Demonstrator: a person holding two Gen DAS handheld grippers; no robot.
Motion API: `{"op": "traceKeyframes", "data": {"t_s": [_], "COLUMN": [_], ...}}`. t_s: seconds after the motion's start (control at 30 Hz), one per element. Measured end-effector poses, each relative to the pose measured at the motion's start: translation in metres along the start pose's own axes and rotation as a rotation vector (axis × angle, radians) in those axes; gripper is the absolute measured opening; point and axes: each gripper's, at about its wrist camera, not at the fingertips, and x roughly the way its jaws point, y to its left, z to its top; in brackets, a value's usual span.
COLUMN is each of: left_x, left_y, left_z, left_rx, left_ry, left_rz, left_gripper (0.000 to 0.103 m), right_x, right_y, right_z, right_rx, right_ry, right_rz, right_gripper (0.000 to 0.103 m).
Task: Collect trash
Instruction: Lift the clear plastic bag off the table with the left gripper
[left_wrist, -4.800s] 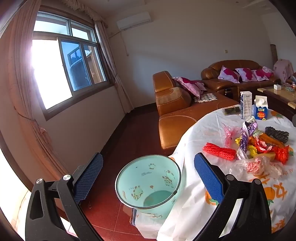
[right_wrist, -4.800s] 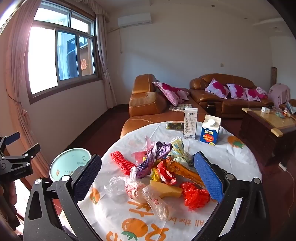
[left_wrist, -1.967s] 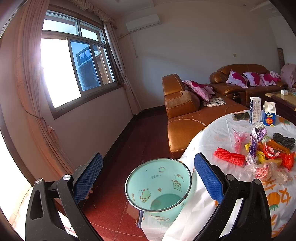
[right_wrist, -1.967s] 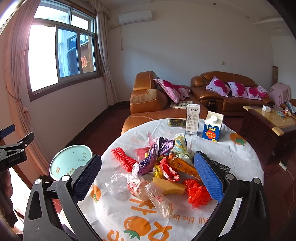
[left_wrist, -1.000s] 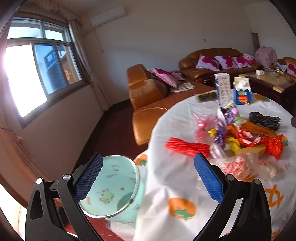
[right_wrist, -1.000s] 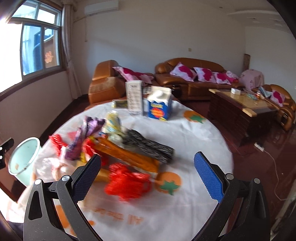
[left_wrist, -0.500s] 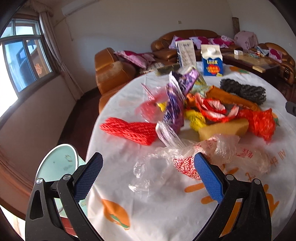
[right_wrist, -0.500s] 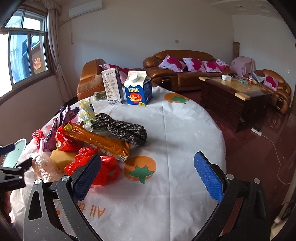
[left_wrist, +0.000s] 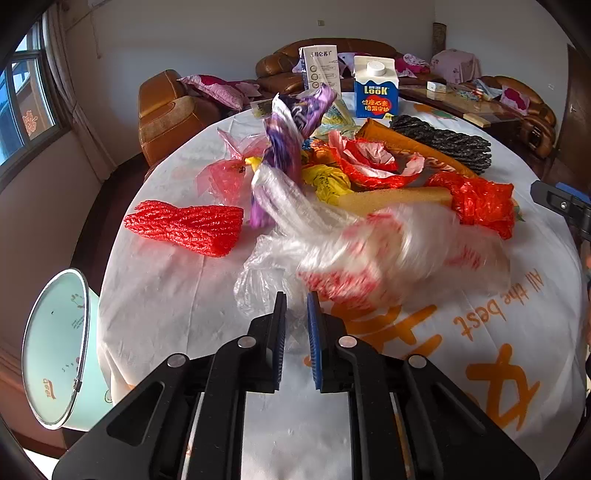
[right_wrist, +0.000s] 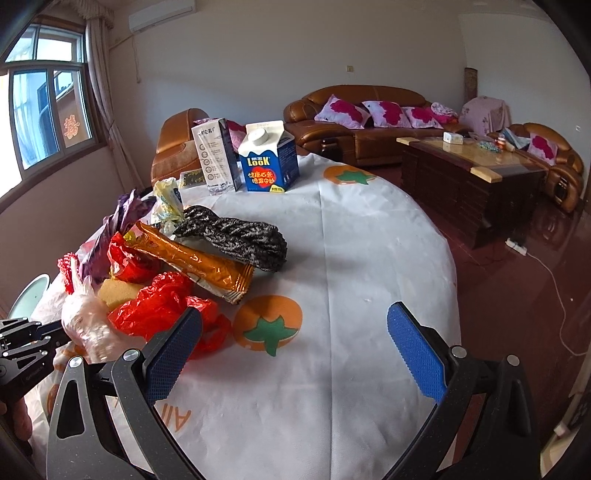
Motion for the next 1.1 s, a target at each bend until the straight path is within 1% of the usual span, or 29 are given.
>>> {"op": "traceKeyframes", "data": {"t_s": [0.17, 0.27, 0.33, 0.47, 0.57, 0.73, 0.83, 0.9, 1.0, 1.1], "left_x": [-0.019, -0.03, -0.035, -0.037, -0.047, -0.077, -0.087, -0.086, -0.074, -0.052], "left_y": [0.012, 0.023, 0.028, 0.035, 0.044, 0.069, 0.084, 0.09, 0.095, 0.097], "left_z": [-0.001, 0.002, 0.006, 0.009, 0.008, 0.012, 0.013, 0.012, 0.004, -0.008], "left_rx": [-0.011, -0.026, -0.026, -0.027, -0.043, -0.099, -0.128, -0.131, -0.132, -0.129], "left_ry": [-0.029, -0.058, -0.084, -0.08, -0.093, -0.158, -0.18, -0.181, -0.148, -0.083], "left_rz": [0.003, 0.027, 0.067, 0.081, 0.085, 0.108, 0.122, 0.133, 0.137, 0.136], "left_gripper": [0.007, 0.007, 0.008, 0.006, 0.005, 0.005, 0.005, 0.005, 0.005, 0.006], "right_x": [-0.002, -0.002, -0.001, 0.001, 0.001, 0.004, 0.006, 0.007, 0.009, 0.008], "right_y": [0.002, 0.002, 0.002, 0.003, 0.003, 0.001, 0.001, 0.003, 0.007, 0.01], "right_z": [0.0, 0.0, 0.0, -0.001, -0.001, 0.003, 0.009, 0.016, 0.024, 0.027], "right_rx": [-0.004, -0.003, -0.003, -0.01, 0.0, 0.022, 0.044, 0.046, 0.044, 0.036], "right_ry": [-0.008, -0.005, -0.004, -0.002, -0.006, 0.005, 0.011, 0.003, -0.011, -0.016], "right_rz": [0.006, 0.008, 0.011, 0.011, 0.016, 0.031, 0.045, 0.046, 0.043, 0.043], "right_gripper": [0.098, 0.098, 0.098, 0.098, 0.098, 0.098, 0.098, 0.098, 0.098, 0.098]}}
